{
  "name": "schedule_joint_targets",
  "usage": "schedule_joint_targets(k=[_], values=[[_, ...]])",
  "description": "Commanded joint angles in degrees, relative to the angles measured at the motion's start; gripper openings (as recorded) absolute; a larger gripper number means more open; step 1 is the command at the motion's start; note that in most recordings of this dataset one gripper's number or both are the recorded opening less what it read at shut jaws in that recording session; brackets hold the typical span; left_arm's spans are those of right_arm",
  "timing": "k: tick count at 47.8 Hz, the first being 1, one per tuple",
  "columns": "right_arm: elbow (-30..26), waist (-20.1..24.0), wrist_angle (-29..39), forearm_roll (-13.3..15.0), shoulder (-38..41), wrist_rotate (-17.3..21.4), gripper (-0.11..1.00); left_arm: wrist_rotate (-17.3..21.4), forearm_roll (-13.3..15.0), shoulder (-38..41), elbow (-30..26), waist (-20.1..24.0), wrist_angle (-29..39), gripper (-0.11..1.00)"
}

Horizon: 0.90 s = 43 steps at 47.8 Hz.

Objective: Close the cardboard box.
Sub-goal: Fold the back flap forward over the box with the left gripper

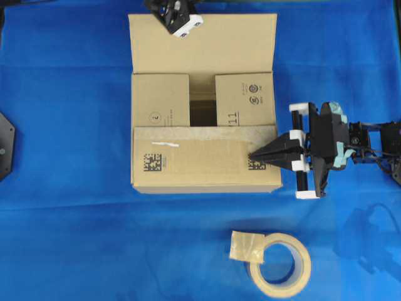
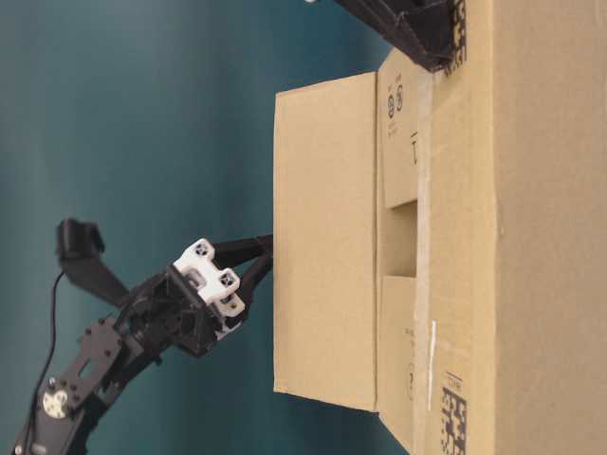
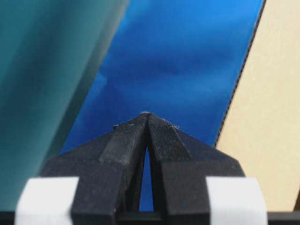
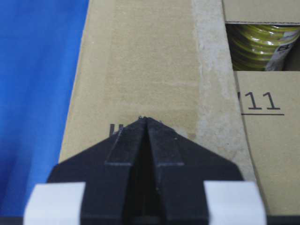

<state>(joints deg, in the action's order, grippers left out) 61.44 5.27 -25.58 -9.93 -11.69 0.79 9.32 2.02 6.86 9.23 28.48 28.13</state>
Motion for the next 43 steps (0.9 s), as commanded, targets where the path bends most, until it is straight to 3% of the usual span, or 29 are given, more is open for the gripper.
schedule_joint_targets(k=[1,15,43], values=[[-0.4,-0.3,0.2,-0.3,0.1,-0.1,0.00,-0.1,0.0,0.3,-3.5,0.1,2.9,0.00],[-0.4,-0.3,0.2,-0.3,0.1,-0.3,0.00,-0.7,0.1,1.0,-4.3,-0.9,4.9,0.00],[-0.4,-0.3,0.1,-0.3,0.1,-0.3,0.00,-1.3,0.1,-5.4,-4.0,-8.7,12.2,0.00]])
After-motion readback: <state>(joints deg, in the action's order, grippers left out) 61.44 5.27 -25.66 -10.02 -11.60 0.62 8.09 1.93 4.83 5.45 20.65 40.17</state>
